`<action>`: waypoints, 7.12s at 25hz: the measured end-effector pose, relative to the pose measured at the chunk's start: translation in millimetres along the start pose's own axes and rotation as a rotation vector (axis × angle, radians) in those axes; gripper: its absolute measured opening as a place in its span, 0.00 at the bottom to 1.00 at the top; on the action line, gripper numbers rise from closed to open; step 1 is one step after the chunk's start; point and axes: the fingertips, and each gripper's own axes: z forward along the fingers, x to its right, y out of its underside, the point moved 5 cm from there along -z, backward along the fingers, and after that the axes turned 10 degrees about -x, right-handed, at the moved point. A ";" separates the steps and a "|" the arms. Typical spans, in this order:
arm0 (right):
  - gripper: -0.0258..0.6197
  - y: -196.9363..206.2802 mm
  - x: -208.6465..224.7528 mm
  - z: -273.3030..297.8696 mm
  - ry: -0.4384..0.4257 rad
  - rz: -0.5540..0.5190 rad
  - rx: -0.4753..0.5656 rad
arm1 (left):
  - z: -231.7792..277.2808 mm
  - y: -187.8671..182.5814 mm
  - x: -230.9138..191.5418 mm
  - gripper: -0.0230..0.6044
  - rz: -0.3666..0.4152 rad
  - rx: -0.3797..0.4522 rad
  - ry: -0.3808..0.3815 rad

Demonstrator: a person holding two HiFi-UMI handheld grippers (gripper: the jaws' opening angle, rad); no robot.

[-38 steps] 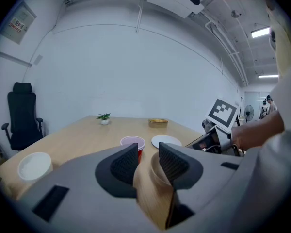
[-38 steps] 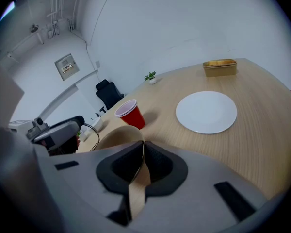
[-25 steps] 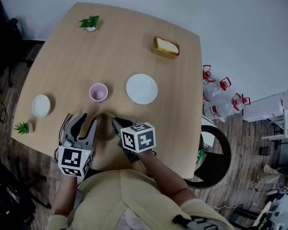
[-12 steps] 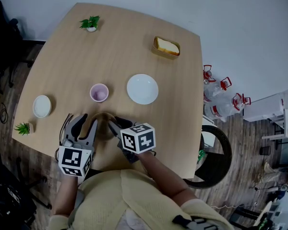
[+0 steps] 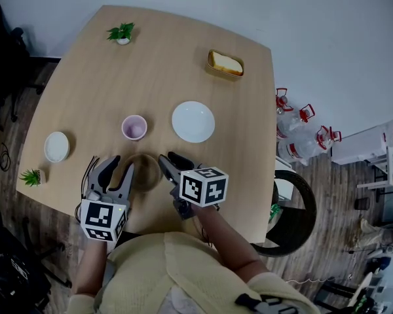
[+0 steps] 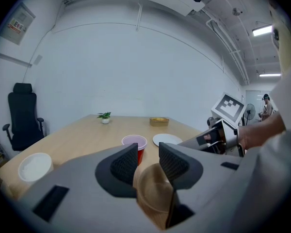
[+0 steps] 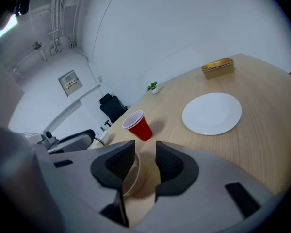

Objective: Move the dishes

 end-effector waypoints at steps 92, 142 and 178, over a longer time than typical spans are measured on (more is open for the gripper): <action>0.08 -33.1 117.4 -109.0 -0.119 0.570 0.407 | 30.3 -36.1 56.4 0.26 0.197 -0.016 0.134; 0.08 135.5 126.1 -181.3 0.023 0.700 0.389 | 25.7 -6.7 69.5 0.26 0.224 -0.107 0.197; 0.23 133.3 135.7 -189.5 0.527 0.465 0.200 | 28.8 -3.3 62.0 0.26 0.212 -0.130 0.175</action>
